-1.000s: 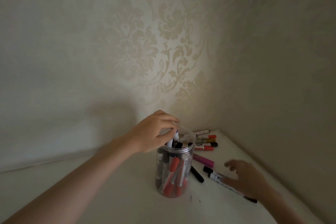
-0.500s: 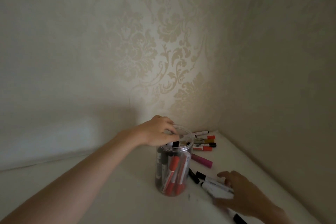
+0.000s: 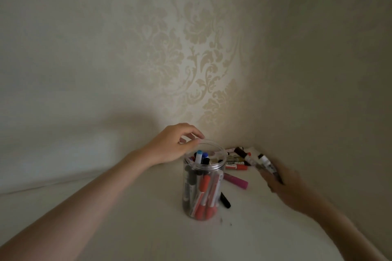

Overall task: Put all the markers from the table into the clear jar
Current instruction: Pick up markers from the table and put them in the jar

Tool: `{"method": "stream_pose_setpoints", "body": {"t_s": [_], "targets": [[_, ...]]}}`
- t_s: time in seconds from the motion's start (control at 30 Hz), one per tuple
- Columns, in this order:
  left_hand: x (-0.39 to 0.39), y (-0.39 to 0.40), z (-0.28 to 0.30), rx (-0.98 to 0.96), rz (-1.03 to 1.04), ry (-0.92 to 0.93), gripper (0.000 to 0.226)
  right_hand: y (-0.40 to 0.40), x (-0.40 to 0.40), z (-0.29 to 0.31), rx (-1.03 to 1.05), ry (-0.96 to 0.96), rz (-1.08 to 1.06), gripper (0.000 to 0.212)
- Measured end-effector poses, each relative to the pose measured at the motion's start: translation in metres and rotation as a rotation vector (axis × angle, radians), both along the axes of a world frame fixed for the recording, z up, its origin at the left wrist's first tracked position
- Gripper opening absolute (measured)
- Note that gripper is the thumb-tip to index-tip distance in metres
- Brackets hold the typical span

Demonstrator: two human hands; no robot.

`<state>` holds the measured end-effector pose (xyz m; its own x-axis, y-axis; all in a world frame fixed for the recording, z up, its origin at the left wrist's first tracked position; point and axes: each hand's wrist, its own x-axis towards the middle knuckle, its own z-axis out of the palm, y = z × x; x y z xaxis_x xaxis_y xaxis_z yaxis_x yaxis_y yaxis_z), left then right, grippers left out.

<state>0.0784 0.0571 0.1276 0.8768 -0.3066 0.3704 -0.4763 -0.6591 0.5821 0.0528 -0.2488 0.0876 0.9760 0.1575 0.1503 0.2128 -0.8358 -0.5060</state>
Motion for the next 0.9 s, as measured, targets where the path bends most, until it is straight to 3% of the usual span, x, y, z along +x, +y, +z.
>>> {"method": "stream_pose_setpoints", "body": {"t_s": [0.1, 0.27, 0.53, 0.6, 0.73, 0.8, 0.9], "targets": [[-0.001, 0.002, 0.008, 0.024, 0.007, 0.032, 0.015, 0.023, 0.01, 0.074, 0.035, -0.038, 0.078, 0.016], [0.0, 0.001, 0.004, 0.303, -0.019, 0.095, 0.031, 0.059, 0.013, 0.138, -0.159, -0.023, 0.232, 0.004], [0.002, -0.003, -0.006, 0.158, 0.003, 0.097, 0.027, 0.111, 0.035, 0.099, -0.597, -0.168, 0.152, 0.036], [0.002, 0.0, -0.008, 0.124, 0.008, 0.128, 0.027, 0.115, 0.038, 0.087, -0.586, -0.154, 0.169, 0.04], [0.003, 0.003, -0.012, 0.105, 0.018, 0.159, 0.027, 0.106, 0.04, 0.084, -0.273, -0.162, 0.157, 0.028], [0.004, 0.002, -0.012, 0.087, 0.024, 0.174, 0.027, 0.109, 0.04, 0.082, -0.317, -0.261, 0.147, 0.024], [0.003, 0.0, -0.011, 0.054, 0.032, 0.19, 0.025, 0.121, 0.039, 0.076, -0.432, -0.228, 0.164, 0.032]]}}
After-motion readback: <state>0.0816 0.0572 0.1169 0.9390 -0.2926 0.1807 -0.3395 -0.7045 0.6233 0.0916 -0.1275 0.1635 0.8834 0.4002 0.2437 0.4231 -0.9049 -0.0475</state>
